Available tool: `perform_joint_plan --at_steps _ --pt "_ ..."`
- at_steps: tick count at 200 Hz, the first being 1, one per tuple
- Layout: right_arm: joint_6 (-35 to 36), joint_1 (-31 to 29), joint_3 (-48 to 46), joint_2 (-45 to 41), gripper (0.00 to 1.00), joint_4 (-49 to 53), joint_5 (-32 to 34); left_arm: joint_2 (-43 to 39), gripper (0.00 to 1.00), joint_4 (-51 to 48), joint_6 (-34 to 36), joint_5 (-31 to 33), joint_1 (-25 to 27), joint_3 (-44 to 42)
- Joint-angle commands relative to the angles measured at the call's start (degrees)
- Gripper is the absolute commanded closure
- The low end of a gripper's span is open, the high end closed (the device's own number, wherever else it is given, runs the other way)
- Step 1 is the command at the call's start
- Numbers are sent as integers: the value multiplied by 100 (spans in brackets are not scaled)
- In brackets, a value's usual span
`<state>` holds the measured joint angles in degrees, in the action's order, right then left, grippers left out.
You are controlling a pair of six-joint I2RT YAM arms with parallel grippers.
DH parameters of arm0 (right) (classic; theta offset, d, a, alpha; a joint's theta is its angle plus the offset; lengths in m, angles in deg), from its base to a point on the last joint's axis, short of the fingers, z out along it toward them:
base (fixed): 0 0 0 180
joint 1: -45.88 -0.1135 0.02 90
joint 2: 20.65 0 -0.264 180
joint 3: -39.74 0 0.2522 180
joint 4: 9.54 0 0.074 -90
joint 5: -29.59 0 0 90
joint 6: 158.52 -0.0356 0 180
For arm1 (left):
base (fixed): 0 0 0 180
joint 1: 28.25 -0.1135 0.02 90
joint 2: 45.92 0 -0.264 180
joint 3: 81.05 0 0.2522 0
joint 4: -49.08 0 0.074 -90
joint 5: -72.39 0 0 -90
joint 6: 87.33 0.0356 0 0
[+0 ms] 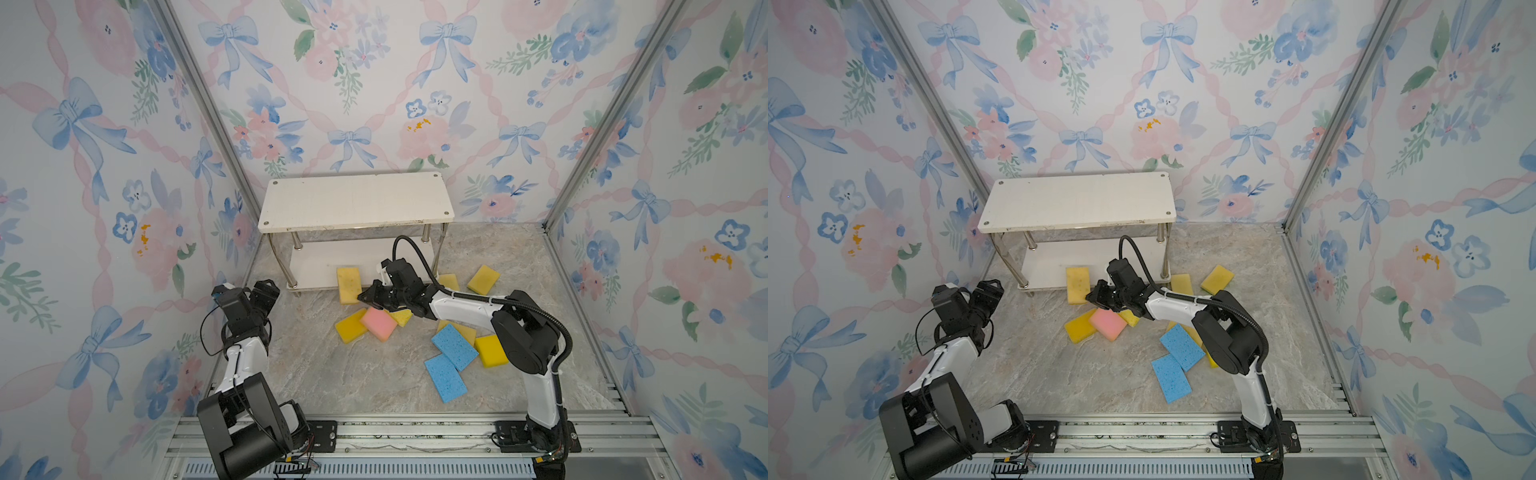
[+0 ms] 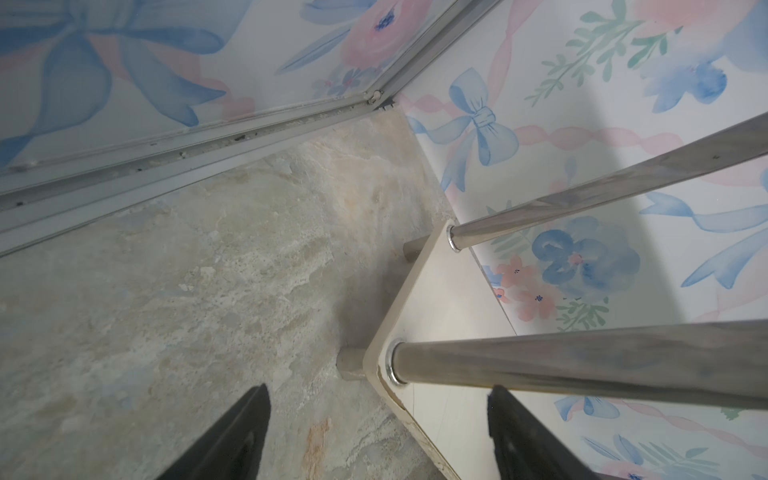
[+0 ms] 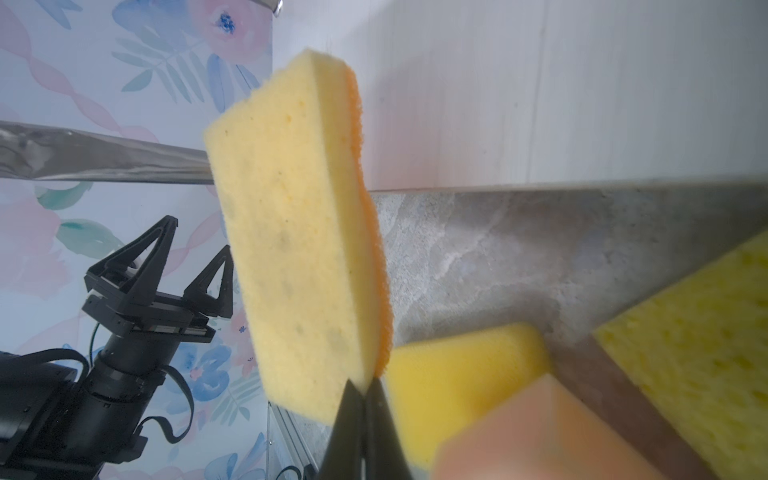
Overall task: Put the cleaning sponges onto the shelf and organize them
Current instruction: 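Carry the yellow sponge toward the shelf with the right gripper while the left gripper withdraws, then move the yellow orange-edged sponge under the shelf's lower tier with the right gripper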
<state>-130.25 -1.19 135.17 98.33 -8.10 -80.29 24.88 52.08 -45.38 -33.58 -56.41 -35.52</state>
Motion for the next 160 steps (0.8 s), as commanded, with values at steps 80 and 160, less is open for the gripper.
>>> perform_joint_plan --at_steps 80,160 --pt "-682 807 -1107 -305 100 -2492 1908 741 17 636 116 -511 437 601" --pt "-623 1407 -2345 -1044 100 -3063 2552 649 17 625 87 -607 701 519"
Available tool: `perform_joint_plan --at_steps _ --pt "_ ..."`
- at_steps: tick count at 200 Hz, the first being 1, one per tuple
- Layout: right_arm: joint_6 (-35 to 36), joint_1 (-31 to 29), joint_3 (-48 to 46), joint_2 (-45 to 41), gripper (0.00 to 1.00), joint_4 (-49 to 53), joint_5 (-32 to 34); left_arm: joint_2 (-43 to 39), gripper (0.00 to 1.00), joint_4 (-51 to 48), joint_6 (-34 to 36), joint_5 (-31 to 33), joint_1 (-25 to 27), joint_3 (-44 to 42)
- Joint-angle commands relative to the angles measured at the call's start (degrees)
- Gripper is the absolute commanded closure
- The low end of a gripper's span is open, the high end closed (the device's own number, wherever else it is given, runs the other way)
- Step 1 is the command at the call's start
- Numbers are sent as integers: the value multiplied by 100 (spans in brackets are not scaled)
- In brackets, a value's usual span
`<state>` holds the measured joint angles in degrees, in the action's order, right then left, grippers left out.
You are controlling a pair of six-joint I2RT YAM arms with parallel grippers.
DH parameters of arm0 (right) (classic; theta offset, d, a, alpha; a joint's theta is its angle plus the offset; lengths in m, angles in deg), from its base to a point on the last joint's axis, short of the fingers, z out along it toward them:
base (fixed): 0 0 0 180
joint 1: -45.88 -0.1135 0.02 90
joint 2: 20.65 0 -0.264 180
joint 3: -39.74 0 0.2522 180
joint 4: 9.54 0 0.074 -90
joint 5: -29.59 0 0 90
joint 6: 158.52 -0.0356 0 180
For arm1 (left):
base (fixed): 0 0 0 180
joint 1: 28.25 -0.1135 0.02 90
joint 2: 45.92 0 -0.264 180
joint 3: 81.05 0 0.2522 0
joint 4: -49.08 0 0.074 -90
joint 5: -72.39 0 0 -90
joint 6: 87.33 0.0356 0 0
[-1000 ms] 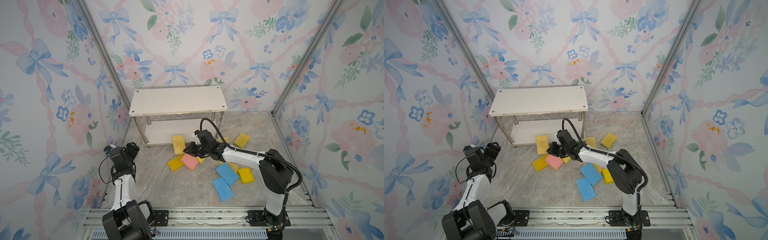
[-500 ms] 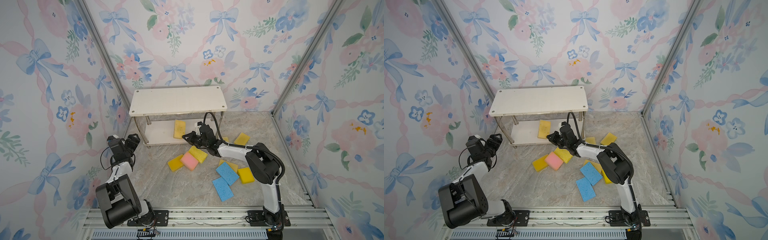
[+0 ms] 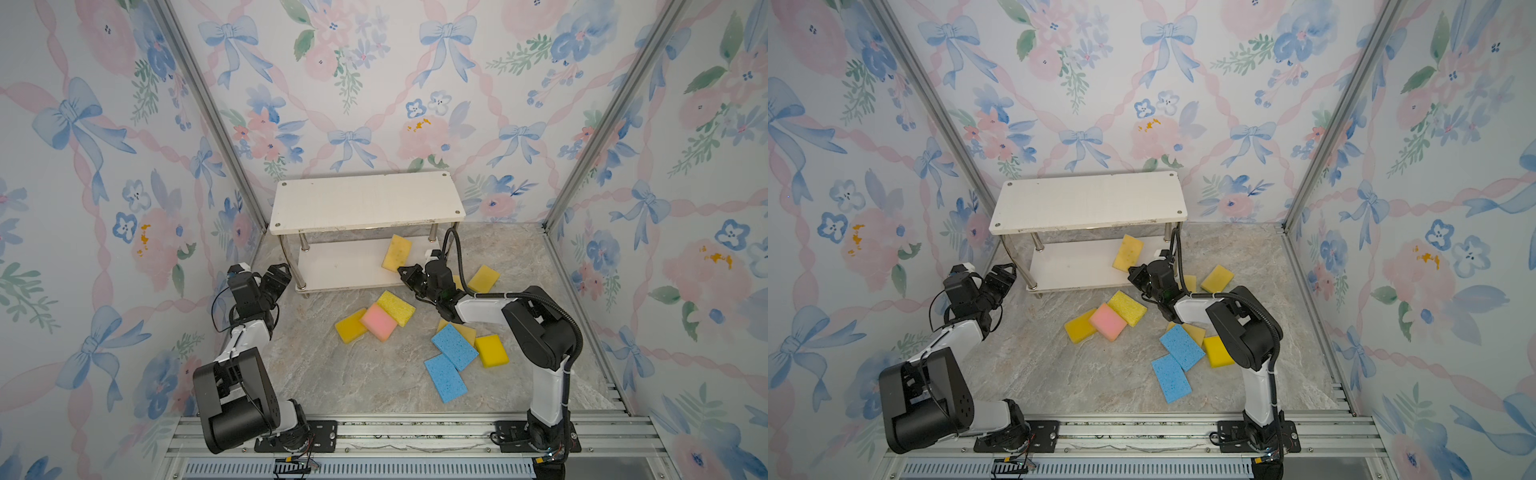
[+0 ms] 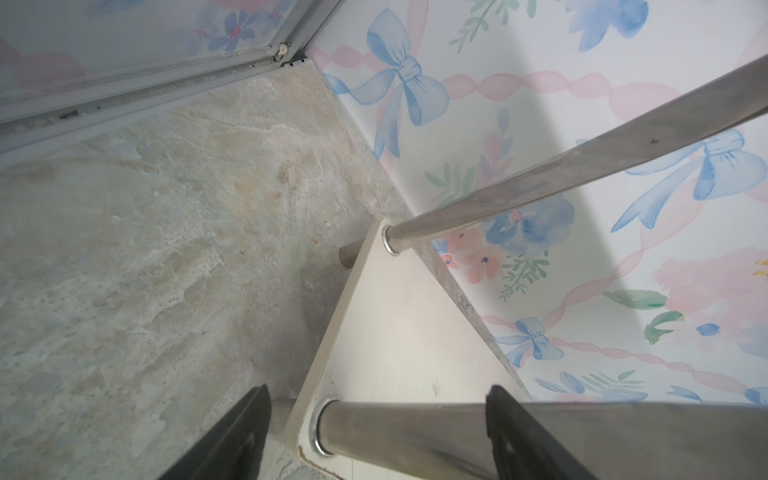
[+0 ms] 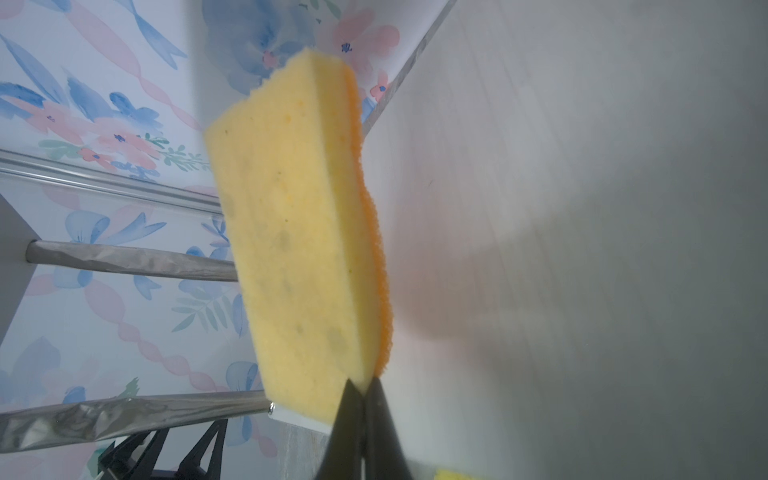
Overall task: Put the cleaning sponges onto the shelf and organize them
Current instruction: 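Move the yellow orange-edged sponge under the shelf's lower tier with the right gripper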
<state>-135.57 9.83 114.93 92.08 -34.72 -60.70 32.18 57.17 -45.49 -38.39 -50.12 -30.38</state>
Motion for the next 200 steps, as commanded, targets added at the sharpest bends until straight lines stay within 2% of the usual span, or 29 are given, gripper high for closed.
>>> perform_joint_plan --at_steps 1,53,73,87,115,147,162,200 --pt "-86 312 -336 -432 100 -403 597 -83 17 117 97 -127 75 8" --pt "70 591 -1267 -1466 100 -198 738 -356 18 118 -39 -93 412 -168" --pt "220 554 -1269 -1761 100 535 706 -469 17 111 -110 -94 547 -231" --pt "396 538 -1077 -1922 100 957 356 -580 17 118 -144 -124 578 -311" --pt "872 345 0 -1500 100 2301 -849 -997 18 67 -240 -153 554 -621" --pt "1427 -391 883 -1238 100 3664 -1065 -1844 18 -593 -264 11 447 -978" --pt "1477 -703 1173 -993 100 3850 -1168 -2316 17 -985 -244 104 444 -1132" --pt "1158 -1145 1824 -34 100 3504 -1605 -3578 16 -1660 -330 299 400 -1674"
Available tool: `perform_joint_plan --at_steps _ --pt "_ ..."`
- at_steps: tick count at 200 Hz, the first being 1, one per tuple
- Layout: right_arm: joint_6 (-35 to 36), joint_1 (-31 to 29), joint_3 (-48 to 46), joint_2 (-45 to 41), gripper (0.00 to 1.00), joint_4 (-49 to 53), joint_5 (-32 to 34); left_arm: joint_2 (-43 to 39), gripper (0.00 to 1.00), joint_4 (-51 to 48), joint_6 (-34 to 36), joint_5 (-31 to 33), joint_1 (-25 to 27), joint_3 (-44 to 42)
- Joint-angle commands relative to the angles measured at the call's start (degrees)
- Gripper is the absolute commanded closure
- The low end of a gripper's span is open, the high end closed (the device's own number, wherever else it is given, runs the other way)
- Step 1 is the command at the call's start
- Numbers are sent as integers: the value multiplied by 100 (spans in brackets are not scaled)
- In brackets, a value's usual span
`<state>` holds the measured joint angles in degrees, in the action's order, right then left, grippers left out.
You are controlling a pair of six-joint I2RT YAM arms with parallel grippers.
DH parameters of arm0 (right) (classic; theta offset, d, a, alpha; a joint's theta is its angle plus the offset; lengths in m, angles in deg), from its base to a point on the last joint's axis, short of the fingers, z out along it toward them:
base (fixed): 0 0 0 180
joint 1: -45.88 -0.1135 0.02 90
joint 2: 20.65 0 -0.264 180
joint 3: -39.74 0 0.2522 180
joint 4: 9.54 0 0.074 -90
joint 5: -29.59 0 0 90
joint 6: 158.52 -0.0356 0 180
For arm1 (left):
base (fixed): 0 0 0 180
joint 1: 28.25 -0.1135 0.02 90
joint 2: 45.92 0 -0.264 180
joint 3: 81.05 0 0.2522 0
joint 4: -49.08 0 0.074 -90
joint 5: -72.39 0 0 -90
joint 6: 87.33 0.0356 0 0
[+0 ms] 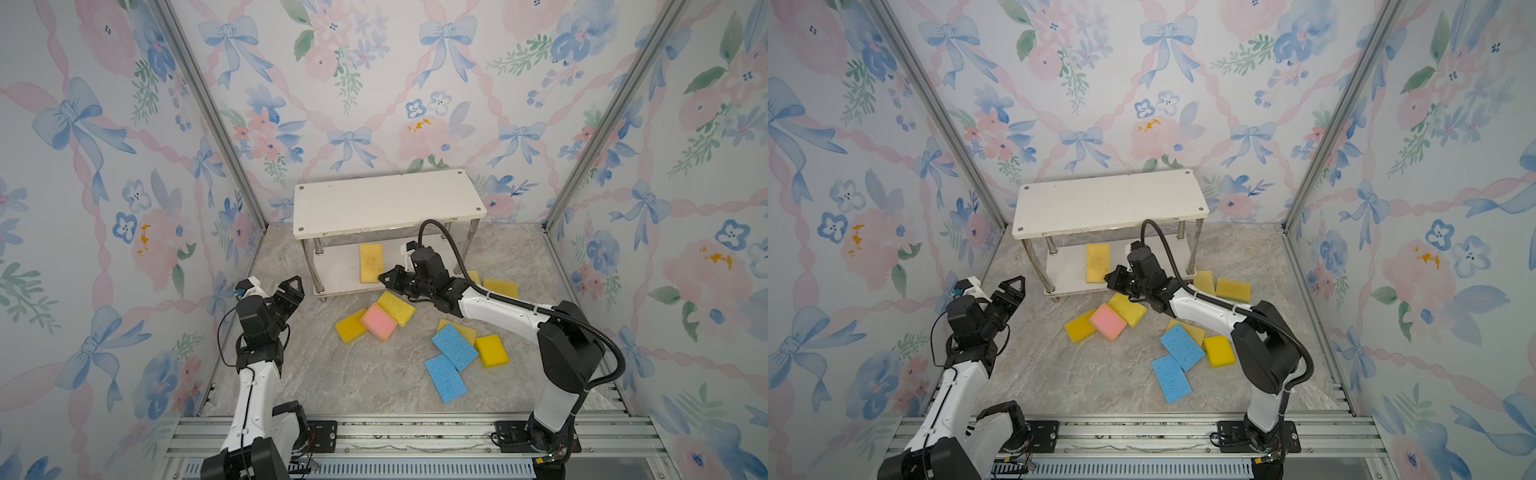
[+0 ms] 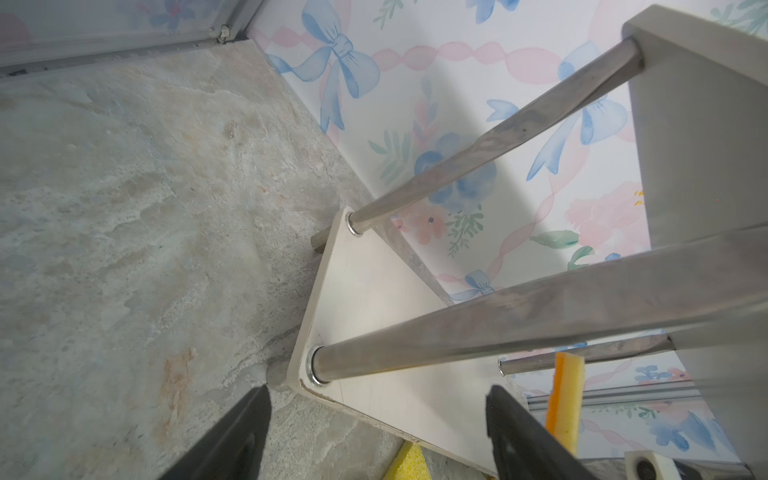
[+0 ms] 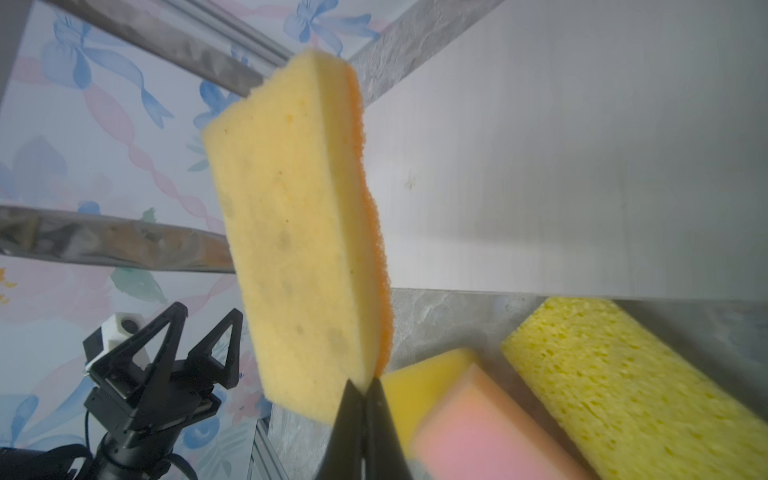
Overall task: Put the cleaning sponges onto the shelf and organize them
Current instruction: 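Move the yellow orange-edged sponge under the shelf's lower tier with the right gripper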
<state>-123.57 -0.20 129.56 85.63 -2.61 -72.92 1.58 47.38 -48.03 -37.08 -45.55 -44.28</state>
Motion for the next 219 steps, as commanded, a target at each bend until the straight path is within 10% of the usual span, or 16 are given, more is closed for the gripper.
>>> perform_joint_plan --at_steps 1,219 --pt "-51 -148 382 639 100 282 -392 -538 16 -697 -74 174 -60 -290" --pt "-127 -437 3240 2738 100 1441 188 -455 16 -854 -39 -325 -214 -340"
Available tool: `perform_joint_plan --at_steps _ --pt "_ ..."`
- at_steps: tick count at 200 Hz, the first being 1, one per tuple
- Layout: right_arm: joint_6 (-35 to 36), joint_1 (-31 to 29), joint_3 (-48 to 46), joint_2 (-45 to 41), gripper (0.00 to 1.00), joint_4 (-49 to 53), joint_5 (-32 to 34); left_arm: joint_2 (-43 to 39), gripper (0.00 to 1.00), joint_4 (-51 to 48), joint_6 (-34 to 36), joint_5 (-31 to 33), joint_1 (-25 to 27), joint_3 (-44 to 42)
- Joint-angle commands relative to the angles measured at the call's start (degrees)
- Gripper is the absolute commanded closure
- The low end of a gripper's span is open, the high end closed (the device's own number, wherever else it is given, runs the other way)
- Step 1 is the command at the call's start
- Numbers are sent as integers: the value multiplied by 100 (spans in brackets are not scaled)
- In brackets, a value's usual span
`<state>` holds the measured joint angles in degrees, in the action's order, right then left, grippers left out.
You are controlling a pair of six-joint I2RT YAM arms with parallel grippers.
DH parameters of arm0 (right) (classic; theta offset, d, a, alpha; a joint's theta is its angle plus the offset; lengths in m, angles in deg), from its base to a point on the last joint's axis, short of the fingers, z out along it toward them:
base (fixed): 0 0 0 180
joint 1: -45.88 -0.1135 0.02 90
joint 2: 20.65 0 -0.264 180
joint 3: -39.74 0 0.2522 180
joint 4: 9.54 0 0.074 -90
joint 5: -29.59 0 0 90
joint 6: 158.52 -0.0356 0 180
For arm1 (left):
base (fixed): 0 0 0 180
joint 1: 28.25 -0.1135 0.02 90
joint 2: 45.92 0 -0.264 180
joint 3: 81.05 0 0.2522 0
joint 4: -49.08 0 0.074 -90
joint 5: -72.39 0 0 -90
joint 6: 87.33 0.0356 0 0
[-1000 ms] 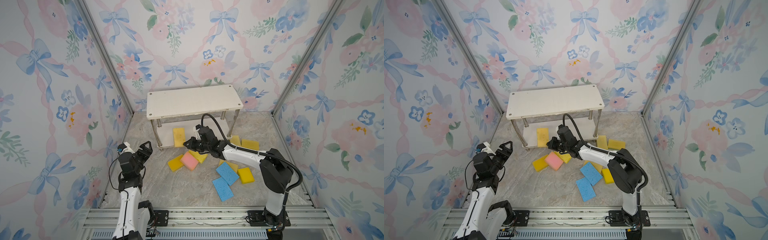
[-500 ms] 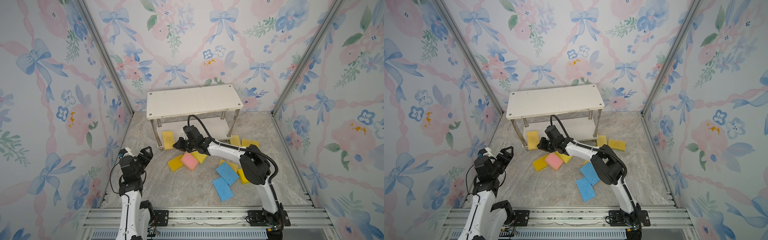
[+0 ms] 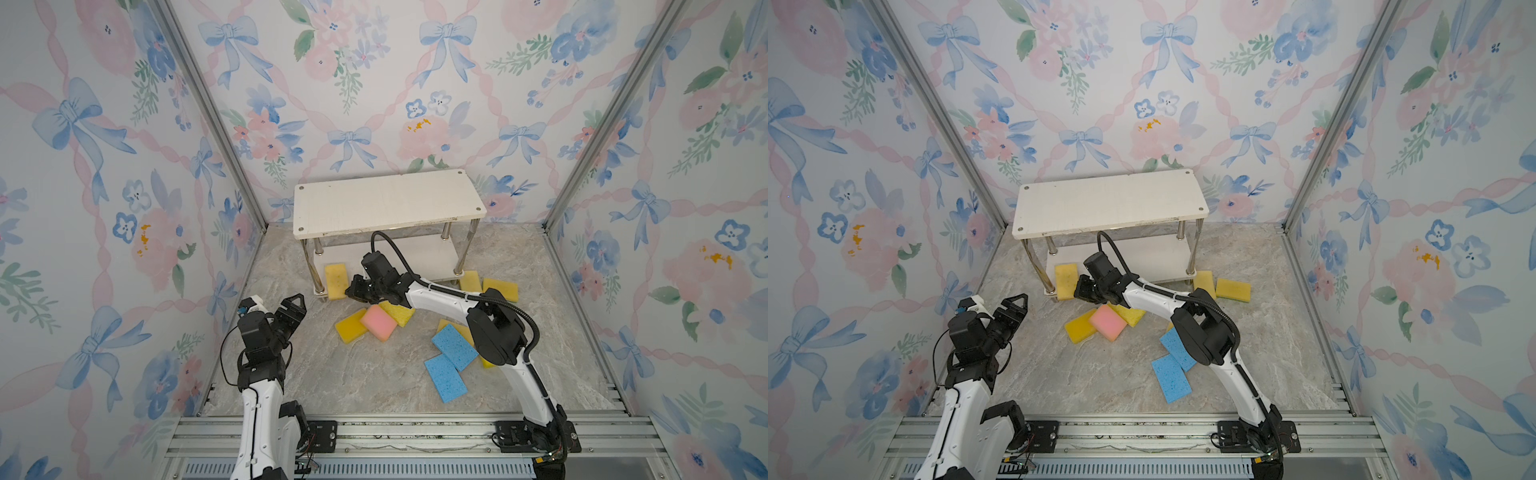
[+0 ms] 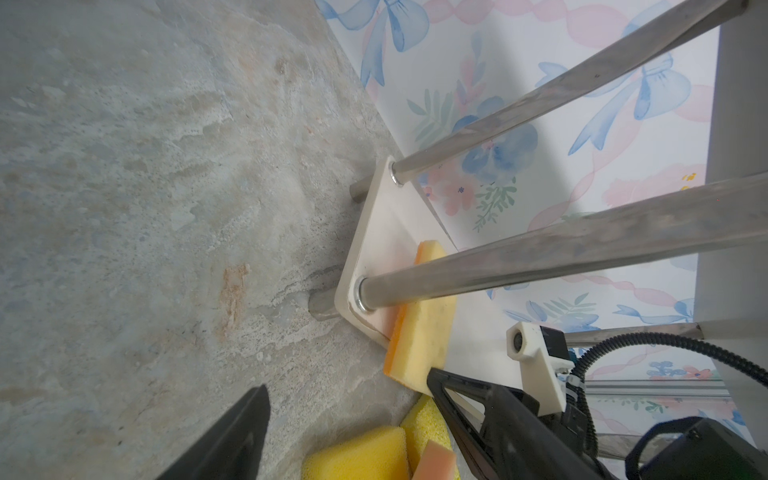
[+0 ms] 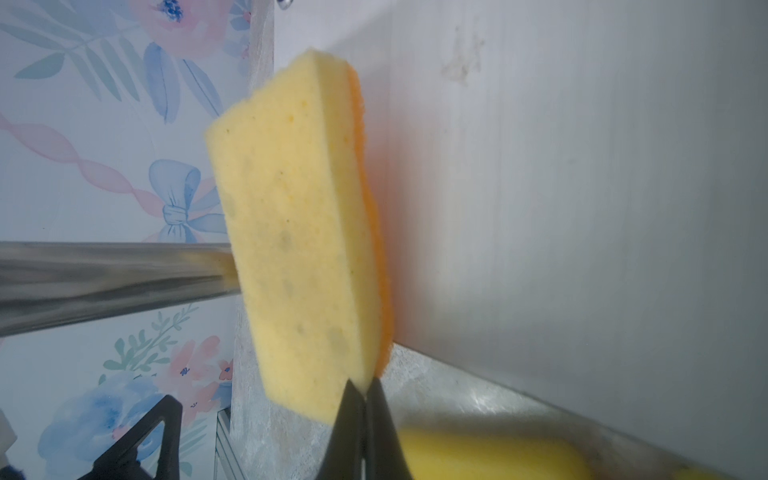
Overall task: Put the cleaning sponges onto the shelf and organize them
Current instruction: 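Move the yellow orange-edged sponge under the shelf's lower tier with the right gripper, then lower the sponge onto the lower shelf tier and open the right gripper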
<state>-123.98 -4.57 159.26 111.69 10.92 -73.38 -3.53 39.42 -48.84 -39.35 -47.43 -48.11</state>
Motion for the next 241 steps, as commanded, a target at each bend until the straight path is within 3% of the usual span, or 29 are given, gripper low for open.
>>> perform_joint_plan --at_steps 1,98,145,190,241 --pt "-87 5 274 138 100 87 238 57 16 -58 43 -100 -25 42" --pt "-126 97 1148 723 97 412 223 185 16 -62 106 -190 -16 106" --pt "-154 121 1106 727 94 465 339 205 16 -63 89 -199 -8 130" --pt "-228 119 917 654 67 263 347 201 16 -62 94 -199 -7 140" --pt "-228 116 730 488 58 86 390 179 16 -61 98 -208 -7 130"
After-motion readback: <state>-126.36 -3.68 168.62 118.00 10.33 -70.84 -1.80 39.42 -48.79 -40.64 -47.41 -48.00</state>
